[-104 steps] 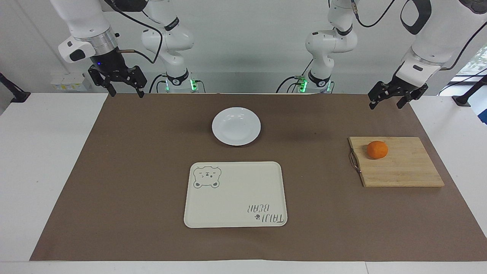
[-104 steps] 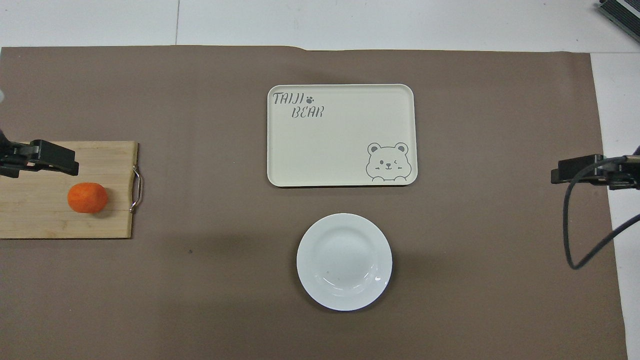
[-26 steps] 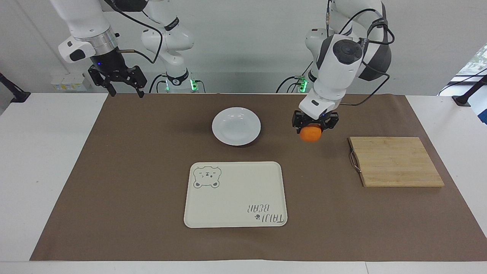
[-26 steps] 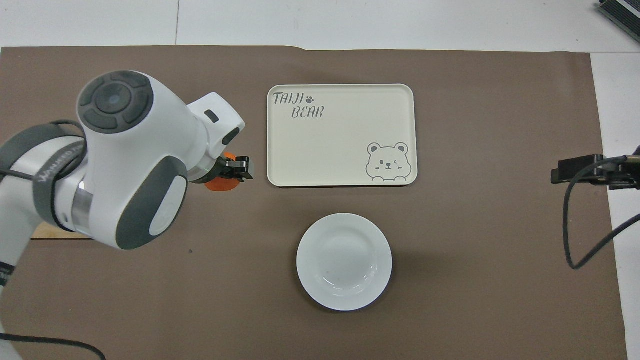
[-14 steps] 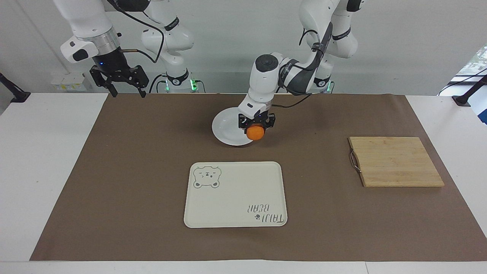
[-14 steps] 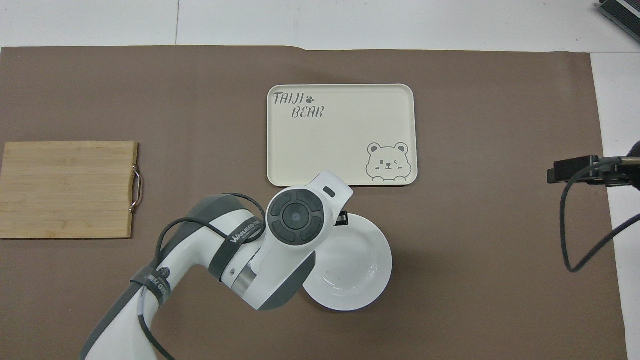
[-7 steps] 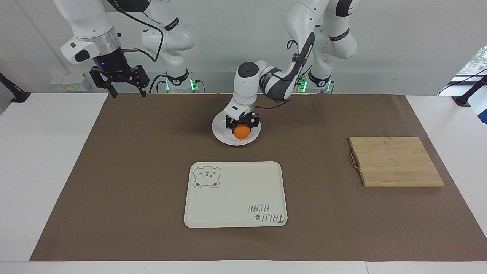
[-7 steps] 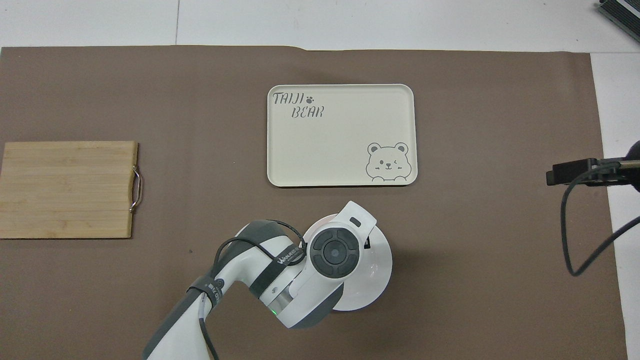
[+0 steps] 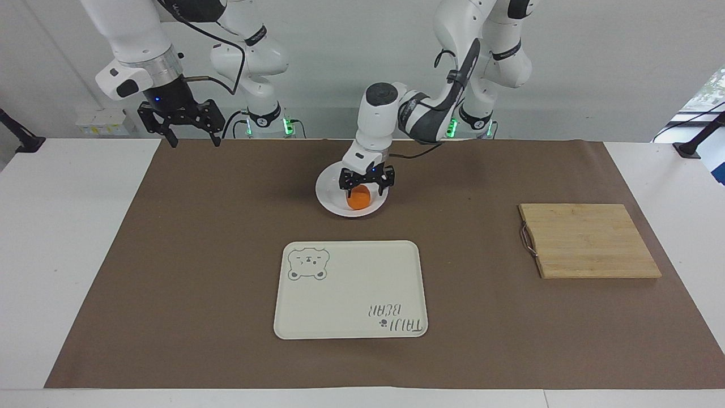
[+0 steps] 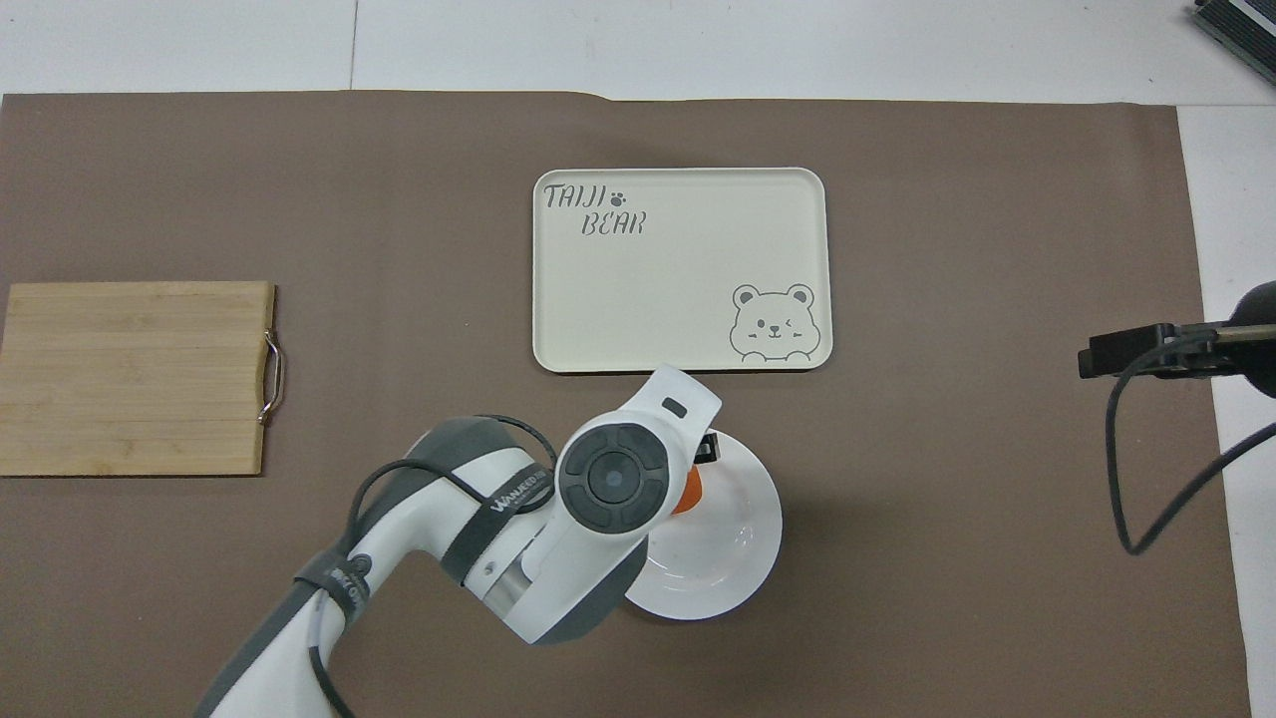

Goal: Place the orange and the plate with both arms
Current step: 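Retract the left gripper while the right gripper reaches the plate rim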

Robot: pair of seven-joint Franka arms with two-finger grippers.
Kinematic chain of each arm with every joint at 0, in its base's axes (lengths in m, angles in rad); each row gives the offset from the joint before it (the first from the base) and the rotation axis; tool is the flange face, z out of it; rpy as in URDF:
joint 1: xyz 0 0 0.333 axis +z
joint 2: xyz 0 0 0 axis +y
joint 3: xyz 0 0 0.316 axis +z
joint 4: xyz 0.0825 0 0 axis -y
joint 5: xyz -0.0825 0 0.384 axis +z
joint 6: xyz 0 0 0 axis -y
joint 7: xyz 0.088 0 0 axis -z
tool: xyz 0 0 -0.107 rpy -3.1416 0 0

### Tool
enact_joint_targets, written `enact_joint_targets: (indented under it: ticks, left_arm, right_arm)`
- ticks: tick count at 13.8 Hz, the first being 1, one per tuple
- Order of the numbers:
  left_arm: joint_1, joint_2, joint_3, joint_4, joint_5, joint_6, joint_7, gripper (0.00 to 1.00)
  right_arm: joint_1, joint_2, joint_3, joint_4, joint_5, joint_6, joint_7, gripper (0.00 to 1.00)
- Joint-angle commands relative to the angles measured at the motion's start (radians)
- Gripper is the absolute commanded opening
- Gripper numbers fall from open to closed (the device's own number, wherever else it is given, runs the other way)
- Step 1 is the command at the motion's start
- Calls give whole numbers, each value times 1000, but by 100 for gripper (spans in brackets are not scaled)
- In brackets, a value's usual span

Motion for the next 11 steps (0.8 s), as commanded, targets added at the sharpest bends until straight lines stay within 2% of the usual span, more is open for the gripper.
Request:
enact_joint_targets:
  ticks: [1,4,7,9,11]
  left_arm:
    - [103,-48,-2,67,0,-138,127,100]
    - [201,-45,-1,173,0,-241,238,100]
    - [308,-47,4,247,0,-315,382,100]
    - [389,-61,8,250,0,-339,474,100]
    - [463,-76,10,253,-1,-369,624,100]
  right_arm:
    - [-8,-21,2,-50,78,6,-92,100]
    - [-8,-12,2,-113,133,48,-124,100]
    - [1,2,4,-234,253,183,-146,100]
    - [23,14,4,-278,362,216,-161,100]
    - [13,24,2,-343,485,217,-288,100]
